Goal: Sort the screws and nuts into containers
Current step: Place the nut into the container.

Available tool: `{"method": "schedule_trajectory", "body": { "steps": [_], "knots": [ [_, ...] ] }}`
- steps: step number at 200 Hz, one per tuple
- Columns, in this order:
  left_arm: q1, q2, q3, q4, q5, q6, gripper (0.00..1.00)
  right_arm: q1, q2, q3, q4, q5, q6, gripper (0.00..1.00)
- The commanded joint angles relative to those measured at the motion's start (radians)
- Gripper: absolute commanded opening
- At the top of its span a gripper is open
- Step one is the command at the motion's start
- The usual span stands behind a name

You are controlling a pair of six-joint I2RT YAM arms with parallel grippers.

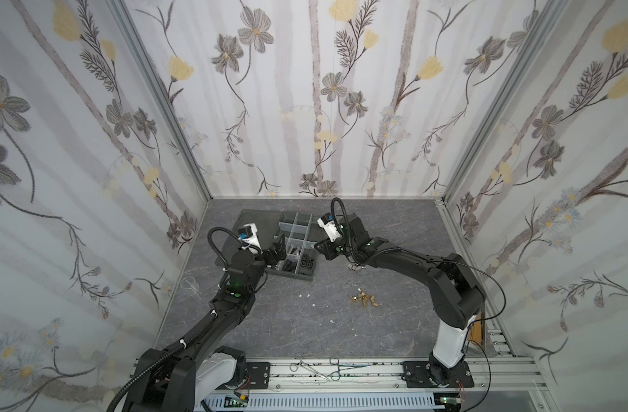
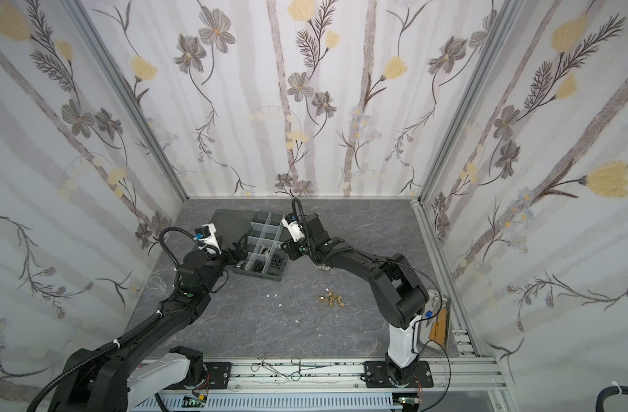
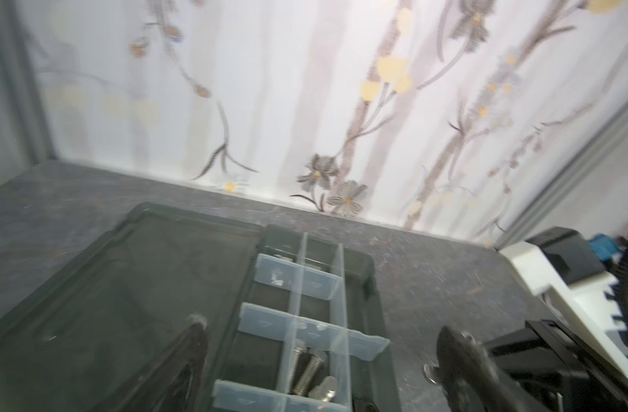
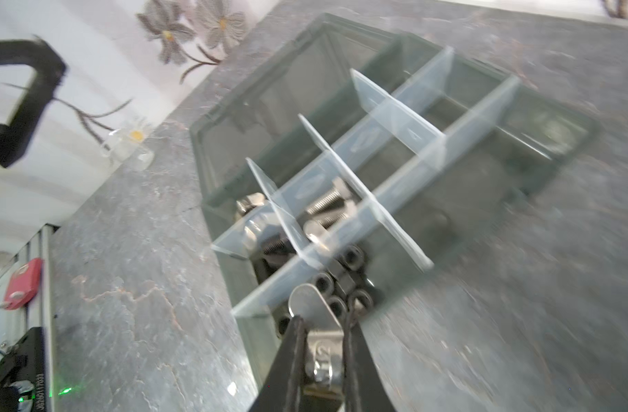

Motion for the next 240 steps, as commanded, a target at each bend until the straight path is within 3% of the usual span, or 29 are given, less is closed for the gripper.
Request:
{"method": "schedule_trajectory", "body": {
  "steps": [1,27,47,71,135,161,181,210,240],
  "knots": [
    [0.058,-0.048,-0.023,-0.147,-0.136,-0.137,1.00,0.049,0.115,0.142,0.003,-0.089,-0.027,0.04],
    [0.107,-0.096,-0.057,-0.210,-0.153,-0.169,1.00,0.101,0.254,0.315,0.006,-0.080,-0.012,0.05],
    [0.126,-0.098,-0.054,-0.230,-0.094,-0.150,1.00,0.110,0.330,0.401,-0.021,-0.072,-0.005,0.05],
    [0.124,-0.097,-0.047,-0.216,-0.021,-0.110,1.00,0.110,0.366,0.416,-0.016,-0.072,-0.011,0.05],
    [0.121,-0.045,-0.062,-0.125,0.041,-0.117,1.00,0.183,0.441,0.494,-0.016,-0.108,-0.004,0.07],
    [0.120,-0.052,-0.054,-0.136,0.037,-0.106,0.99,0.185,0.461,0.506,-0.015,-0.076,0.008,0.19],
    [0.117,-0.071,-0.049,-0.144,0.036,-0.097,1.00,0.179,0.457,0.506,-0.014,-0.062,0.011,0.49],
    [0.081,-0.084,-0.007,-0.172,0.008,-0.065,1.00,0.161,0.388,0.482,-0.011,-0.068,0.020,0.50],
    [-0.095,-0.067,0.077,-0.172,-0.118,0.057,0.99,0.124,0.206,0.304,0.044,-0.032,0.004,0.48]
  ]
}}
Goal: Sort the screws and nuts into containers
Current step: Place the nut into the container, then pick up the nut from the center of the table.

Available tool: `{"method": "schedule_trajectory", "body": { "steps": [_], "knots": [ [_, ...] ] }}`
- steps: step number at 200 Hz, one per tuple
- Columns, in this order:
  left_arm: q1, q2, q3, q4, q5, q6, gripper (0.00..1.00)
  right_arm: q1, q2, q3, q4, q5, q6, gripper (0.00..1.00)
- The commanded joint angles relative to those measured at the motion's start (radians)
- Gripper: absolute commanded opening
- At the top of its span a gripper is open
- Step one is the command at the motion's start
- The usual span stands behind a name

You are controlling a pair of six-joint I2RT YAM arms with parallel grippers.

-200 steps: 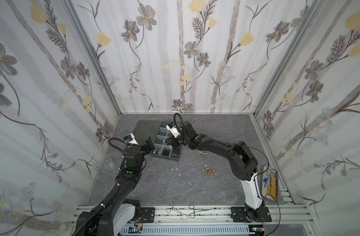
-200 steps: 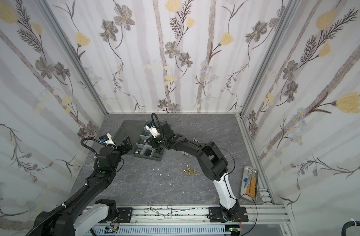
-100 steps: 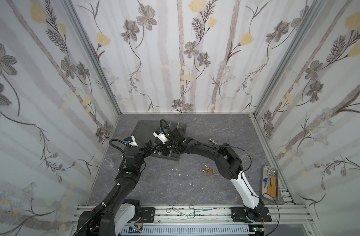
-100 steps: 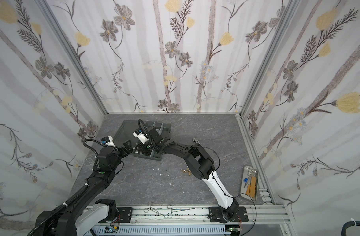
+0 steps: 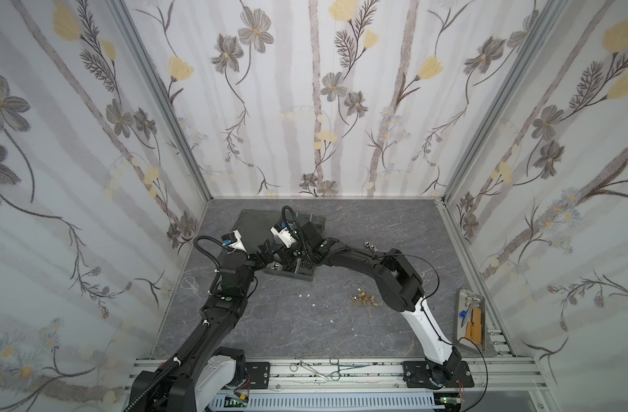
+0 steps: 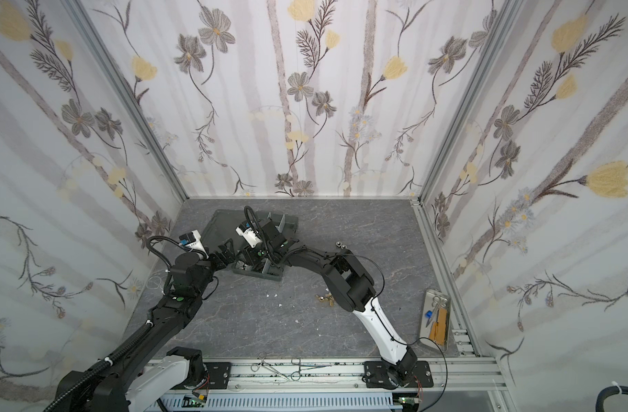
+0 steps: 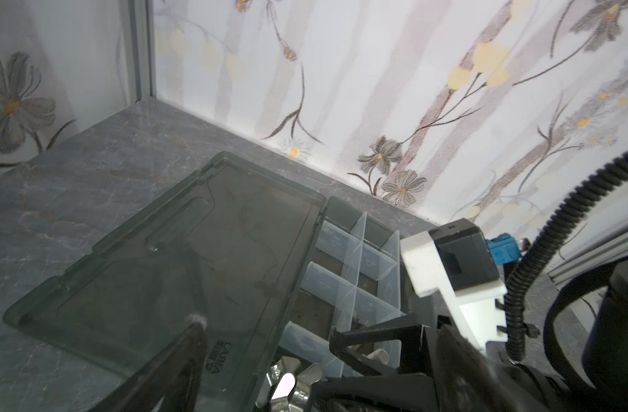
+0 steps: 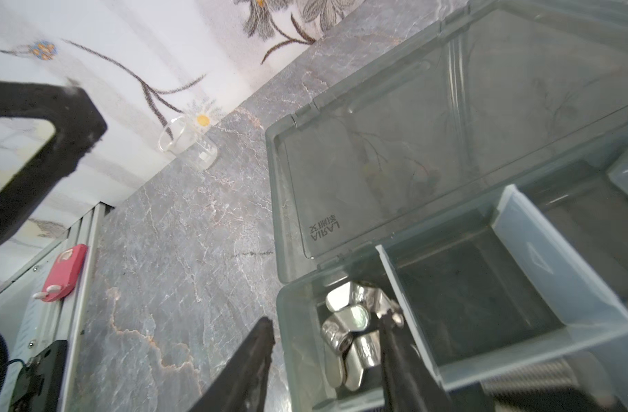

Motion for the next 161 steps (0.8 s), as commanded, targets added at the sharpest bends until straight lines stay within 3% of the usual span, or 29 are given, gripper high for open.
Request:
{"method": "schedule_trajectory", "body": {
  "steps": [1,15,35,67,109,161],
  "knots": [
    [-0.101,0.015,0.055,0.022,-0.094,0.112,0.99,-0.023,-0.165,-0.138,0.089,0.040,-0.013,0.48],
    [-0.174,0.052,0.089,0.055,-0.062,0.176,0.99,-0.087,-0.318,-0.329,0.197,0.076,0.024,0.47],
    [-0.234,0.112,0.089,0.140,0.073,0.261,1.00,-0.179,-0.482,-0.563,0.265,0.118,0.083,0.45],
    [-0.282,0.217,0.076,0.258,0.213,0.306,1.00,-0.286,-0.589,-0.743,0.074,0.225,0.052,0.43],
    [-0.307,0.337,0.129,0.265,0.247,0.314,1.00,-0.340,-0.577,-0.817,-0.080,0.258,-0.038,0.40],
    [-0.311,0.365,0.154,0.222,0.210,0.311,1.00,-0.341,-0.553,-0.851,-0.088,0.311,-0.032,0.40]
  ]
}}
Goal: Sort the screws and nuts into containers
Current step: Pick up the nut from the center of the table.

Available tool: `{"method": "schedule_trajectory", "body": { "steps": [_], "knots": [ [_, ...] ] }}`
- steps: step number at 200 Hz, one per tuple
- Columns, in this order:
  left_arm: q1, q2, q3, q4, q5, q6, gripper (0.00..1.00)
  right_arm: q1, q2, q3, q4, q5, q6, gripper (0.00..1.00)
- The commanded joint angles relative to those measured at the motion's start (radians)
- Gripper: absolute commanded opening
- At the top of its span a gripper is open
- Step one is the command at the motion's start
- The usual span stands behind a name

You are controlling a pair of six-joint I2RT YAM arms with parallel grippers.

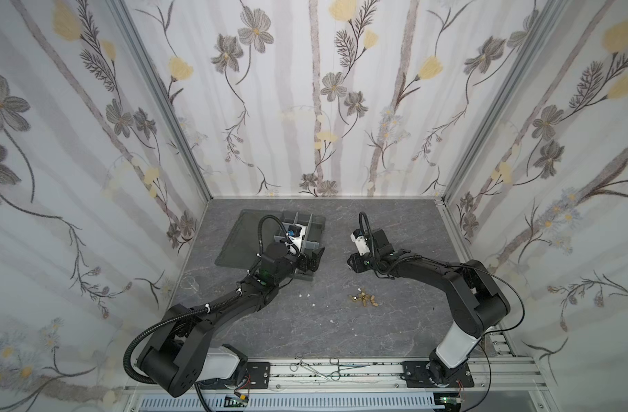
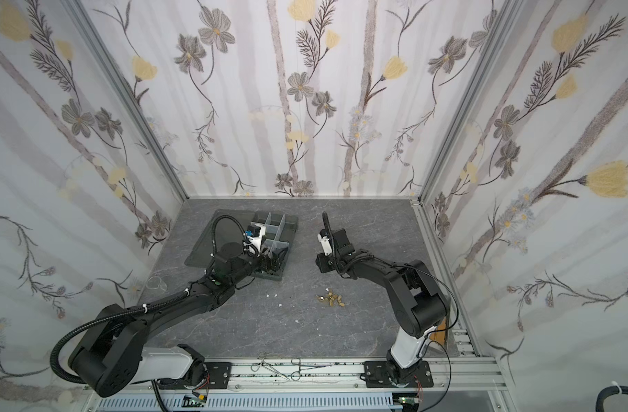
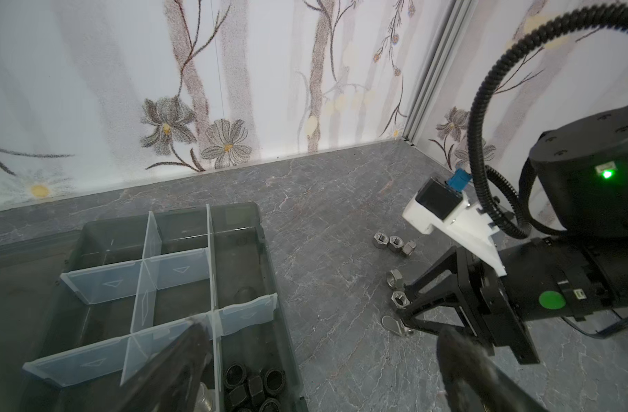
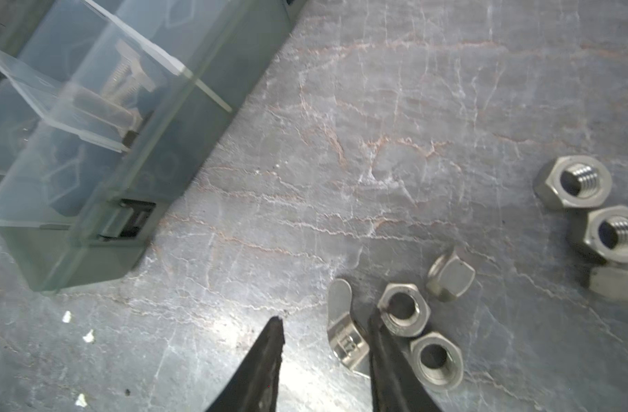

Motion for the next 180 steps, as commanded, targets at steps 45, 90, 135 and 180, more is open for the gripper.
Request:
{"method": "schedule_trajectory", "body": {
  "steps": [45,90,135,180],
  "knots": [
    [-0.001,0.027,0.018,0.002,-0.025,-0.001,1.00,0.002,0.036,-0.048,0.012,0.001,-0.040,0.43],
    [-0.002,0.051,0.029,-0.004,-0.023,-0.019,1.00,0.017,0.083,-0.028,0.047,-0.011,-0.045,0.43],
    [0.000,0.025,0.022,-0.021,-0.052,-0.016,1.00,0.028,0.109,-0.009,0.056,-0.010,-0.027,0.24],
    [0.013,-0.025,-0.025,0.033,-0.120,-0.041,1.00,0.053,0.095,0.029,0.053,-0.017,-0.023,0.13]
  ]
}}
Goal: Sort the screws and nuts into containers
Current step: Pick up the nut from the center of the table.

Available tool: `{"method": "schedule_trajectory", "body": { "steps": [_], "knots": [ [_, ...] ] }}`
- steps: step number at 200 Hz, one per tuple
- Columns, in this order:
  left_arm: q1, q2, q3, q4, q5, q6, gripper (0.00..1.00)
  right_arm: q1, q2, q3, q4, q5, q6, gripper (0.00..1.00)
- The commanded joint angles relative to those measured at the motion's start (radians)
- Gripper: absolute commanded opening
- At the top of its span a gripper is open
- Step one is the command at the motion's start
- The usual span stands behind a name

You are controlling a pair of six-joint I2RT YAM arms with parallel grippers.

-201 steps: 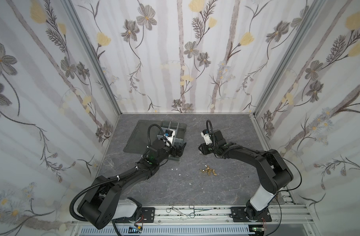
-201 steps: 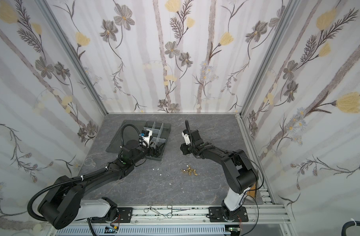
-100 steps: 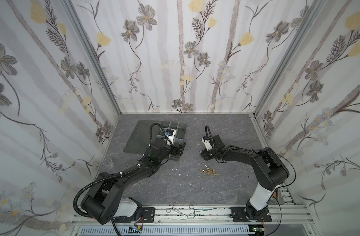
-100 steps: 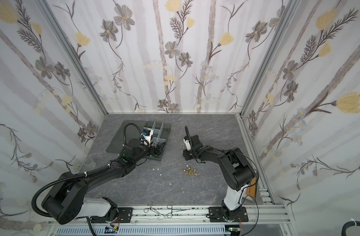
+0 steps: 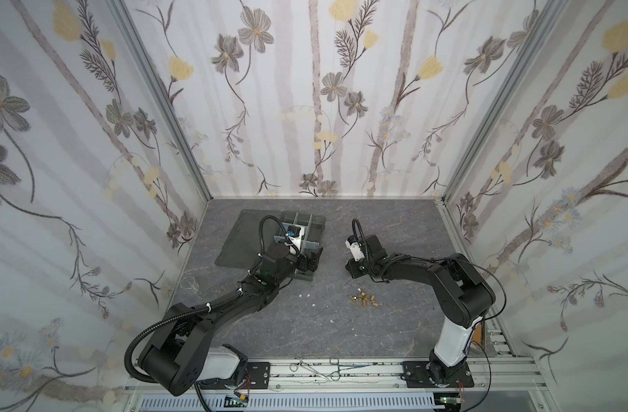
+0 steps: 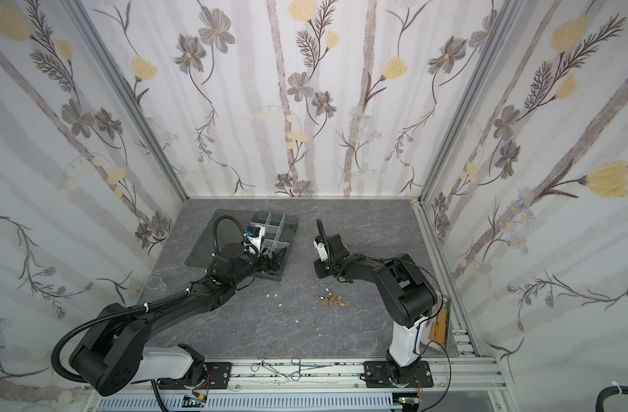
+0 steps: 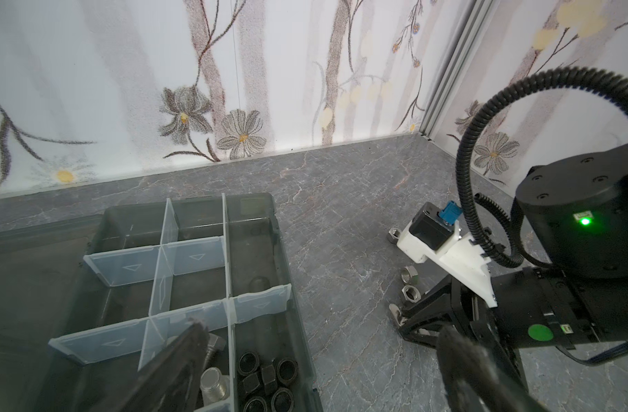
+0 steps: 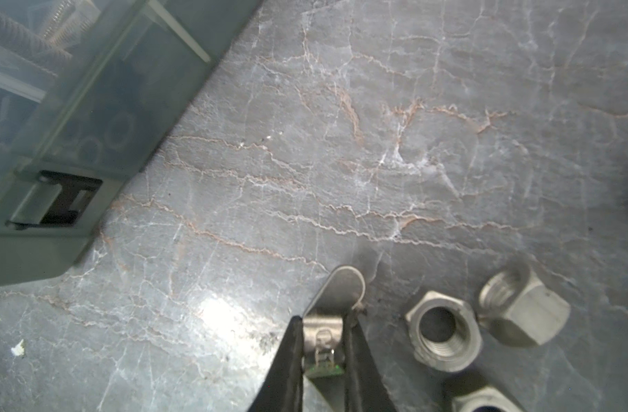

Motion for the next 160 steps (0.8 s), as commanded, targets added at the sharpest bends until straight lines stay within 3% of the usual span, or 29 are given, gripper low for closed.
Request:
{"method": "schedule_trajectory", "body": {
  "steps": [1,31,63,91,160],
  "knots": [
    [0.010,-0.023,-0.012,0.049,-0.057,-0.033,1.00,0.015,-0.010,0.028,-0.026,-0.013,0.004,0.13],
    [0.060,-0.089,-0.054,0.064,-0.114,-0.095,1.00,0.053,-0.026,0.113,-0.022,-0.060,0.004,0.09],
    [0.215,-0.183,-0.146,0.085,-0.115,-0.238,1.00,0.129,0.012,0.249,0.009,-0.192,0.010,0.06],
    [0.316,-0.280,-0.229,0.038,-0.192,-0.338,1.00,0.208,0.116,0.398,0.021,-0.306,0.007,0.07],
    [0.341,-0.508,-0.288,-0.076,-0.286,-0.304,1.00,0.334,0.411,0.726,0.084,-0.359,0.080,0.09]
  ]
}}
